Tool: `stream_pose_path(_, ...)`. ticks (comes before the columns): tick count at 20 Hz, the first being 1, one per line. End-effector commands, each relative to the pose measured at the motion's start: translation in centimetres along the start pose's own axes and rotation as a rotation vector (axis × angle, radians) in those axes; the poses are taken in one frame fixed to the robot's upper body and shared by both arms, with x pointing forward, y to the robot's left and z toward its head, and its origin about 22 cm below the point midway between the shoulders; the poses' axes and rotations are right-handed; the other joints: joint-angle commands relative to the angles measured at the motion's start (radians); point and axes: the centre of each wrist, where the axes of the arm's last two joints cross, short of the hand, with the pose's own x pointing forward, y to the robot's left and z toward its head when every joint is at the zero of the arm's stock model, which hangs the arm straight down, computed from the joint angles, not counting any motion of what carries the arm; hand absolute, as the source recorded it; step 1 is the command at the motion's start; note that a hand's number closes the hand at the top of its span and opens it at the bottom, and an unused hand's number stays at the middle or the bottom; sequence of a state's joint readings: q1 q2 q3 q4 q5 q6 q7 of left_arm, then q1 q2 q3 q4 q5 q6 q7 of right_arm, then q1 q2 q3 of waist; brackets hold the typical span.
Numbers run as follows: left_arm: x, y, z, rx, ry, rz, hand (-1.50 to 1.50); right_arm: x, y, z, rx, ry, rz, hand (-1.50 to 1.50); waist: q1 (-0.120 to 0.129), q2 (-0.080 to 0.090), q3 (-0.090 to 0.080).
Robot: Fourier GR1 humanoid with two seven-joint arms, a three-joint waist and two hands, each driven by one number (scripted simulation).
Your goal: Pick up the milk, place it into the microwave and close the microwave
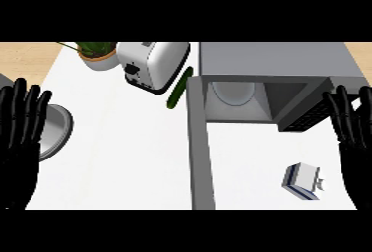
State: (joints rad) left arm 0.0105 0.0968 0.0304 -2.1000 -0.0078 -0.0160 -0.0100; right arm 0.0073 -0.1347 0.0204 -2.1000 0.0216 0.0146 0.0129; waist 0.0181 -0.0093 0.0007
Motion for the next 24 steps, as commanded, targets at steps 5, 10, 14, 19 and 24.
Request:
stream_pose_path(5,-0.6,2.0,-1.0,0.039,0.007,0.019,-1.50,2.3,0.8,3.0,-0.172,-0.041,0.036,-1.50,-0.027,0.008,-0.001)
stream_pose_path(10,-0.8,4.6,1.6,0.103,0.120,0.075,-1.50,2.6,3.0,4.5,-0.174,0.087,0.022,-1.50,-0.017,0.007,-0.001)
stream_pose_path(14,0.1,4.6,4.4,0.099,0.134,0.084,-1.50,4.1,3.6,4.5,-0.181,0.065,0.040,-1.50,-0.015,0.008,-0.001)
stream_pose_path(19,1.6,4.5,5.2,0.093,0.143,0.097,-1.50,3.3,1.7,7.3,-0.228,0.099,0.094,-1.50,-0.019,0.007,0.000)
stream_pose_path(24,1.9,7.8,6.0,0.081,0.138,0.075,-1.50,2.6,3.1,7.1,-0.291,0.164,0.136,-1.50,-0.014,0.008,-0.001)
